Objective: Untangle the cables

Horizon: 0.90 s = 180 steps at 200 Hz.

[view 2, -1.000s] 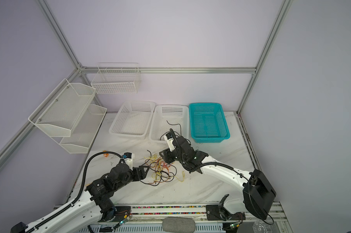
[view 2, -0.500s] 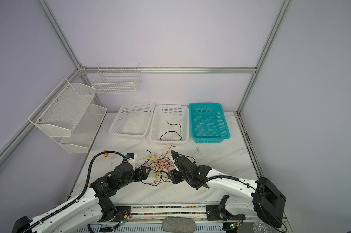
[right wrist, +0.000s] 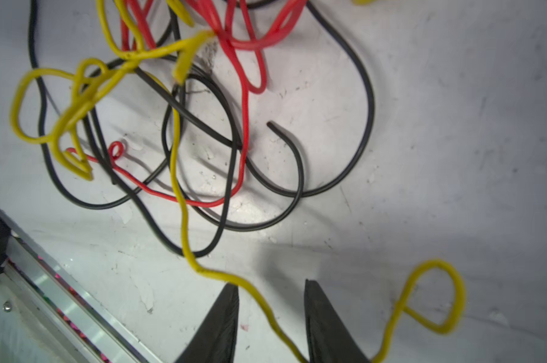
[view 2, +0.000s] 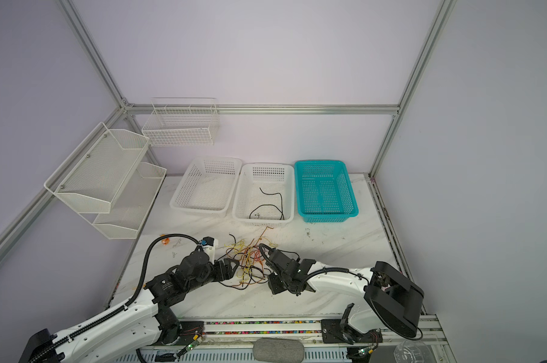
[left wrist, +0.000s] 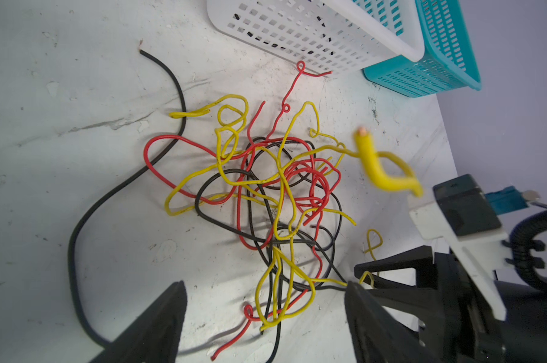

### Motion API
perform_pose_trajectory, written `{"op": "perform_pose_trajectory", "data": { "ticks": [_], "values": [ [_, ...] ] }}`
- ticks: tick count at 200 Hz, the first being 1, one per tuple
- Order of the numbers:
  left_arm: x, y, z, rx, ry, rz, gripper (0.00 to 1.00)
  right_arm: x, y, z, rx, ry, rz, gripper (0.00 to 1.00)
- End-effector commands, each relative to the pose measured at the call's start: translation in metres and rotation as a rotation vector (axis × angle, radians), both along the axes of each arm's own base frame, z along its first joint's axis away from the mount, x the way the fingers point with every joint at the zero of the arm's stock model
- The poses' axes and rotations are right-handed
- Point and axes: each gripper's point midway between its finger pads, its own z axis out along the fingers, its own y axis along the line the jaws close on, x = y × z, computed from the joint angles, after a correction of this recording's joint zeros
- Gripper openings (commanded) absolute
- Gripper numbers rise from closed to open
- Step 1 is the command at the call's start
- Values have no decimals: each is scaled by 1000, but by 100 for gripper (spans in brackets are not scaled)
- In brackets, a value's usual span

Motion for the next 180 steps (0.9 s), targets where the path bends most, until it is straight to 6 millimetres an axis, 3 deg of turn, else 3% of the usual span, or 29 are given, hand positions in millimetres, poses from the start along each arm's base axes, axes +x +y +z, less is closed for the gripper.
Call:
{"op": "perform_pose_trajectory", "data": {
  "ticks": [1, 29, 89, 137, 180],
  "values": [
    [4, -10, 6, -64, -13, -8, 80, 7, 7, 18, 16, -49, -12, 18],
    [6, -22, 1, -95, 10, -36, 80, 11, 15, 52, 75, -105, 16, 0],
    [13, -45, -3, -114, 55, -98, 80, 18, 22, 119, 138, -225, 90, 0],
    [13, -42, -2, -109, 44, -89, 80, 38, 7, 178, 166, -367, -23, 0],
    [12, -35, 1, -101, 27, -67, 80, 38, 18, 228, 339, -432, -27, 0]
  ]
}}
